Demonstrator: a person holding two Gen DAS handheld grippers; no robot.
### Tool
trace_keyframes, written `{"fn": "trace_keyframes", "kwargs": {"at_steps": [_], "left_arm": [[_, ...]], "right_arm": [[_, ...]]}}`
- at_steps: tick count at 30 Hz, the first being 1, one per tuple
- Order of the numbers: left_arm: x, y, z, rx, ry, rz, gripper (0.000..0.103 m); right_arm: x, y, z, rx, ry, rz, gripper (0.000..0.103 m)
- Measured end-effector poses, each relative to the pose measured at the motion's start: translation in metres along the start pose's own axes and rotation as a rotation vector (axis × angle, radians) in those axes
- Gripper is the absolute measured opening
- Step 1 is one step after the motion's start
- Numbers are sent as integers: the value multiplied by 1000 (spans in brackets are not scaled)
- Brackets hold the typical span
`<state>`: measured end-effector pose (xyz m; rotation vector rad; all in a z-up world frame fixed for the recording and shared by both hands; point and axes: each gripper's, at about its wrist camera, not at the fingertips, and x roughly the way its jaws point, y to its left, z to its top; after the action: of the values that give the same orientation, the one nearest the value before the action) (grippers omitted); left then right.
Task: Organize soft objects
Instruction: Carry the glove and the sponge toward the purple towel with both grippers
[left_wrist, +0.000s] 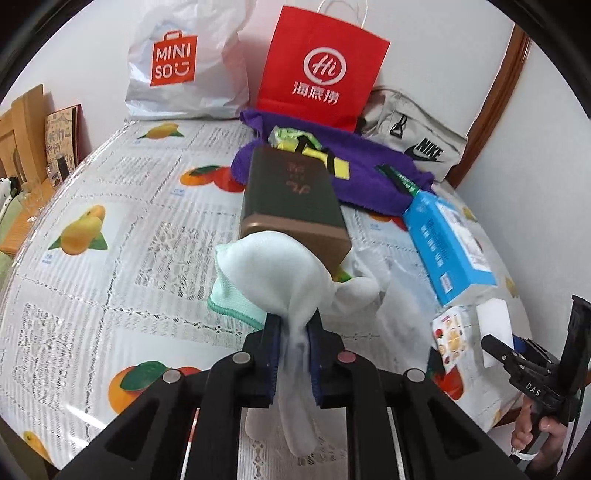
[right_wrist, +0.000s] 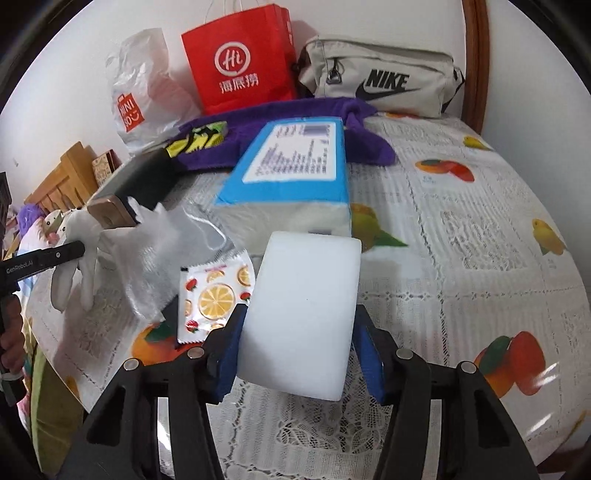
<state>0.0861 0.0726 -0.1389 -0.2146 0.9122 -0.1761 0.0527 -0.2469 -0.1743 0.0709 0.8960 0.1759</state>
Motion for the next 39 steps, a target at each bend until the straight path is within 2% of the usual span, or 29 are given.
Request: {"fn": "trace_keyframes", "kwargs": {"at_steps": [10,14,19,30,39], "left_arm": [[-25,-10,17,10,-39,-2,14],[-32,-13,27,8,-48,-15,14],[-39,-18,42,15,-61,4,14],[-31,-21,79,0,-52,49,14],[-19,-24,109,1,-62,30,14]], "right_arm": [[-28,13,20,-12,-48,50,55],[-37,16,35,-31,-75,43,55],[-45,19,53,-50,-104,53,55],[-33,18,102,-59,-115,68,55],[-22,17,144,-66,-139,65,55]]}}
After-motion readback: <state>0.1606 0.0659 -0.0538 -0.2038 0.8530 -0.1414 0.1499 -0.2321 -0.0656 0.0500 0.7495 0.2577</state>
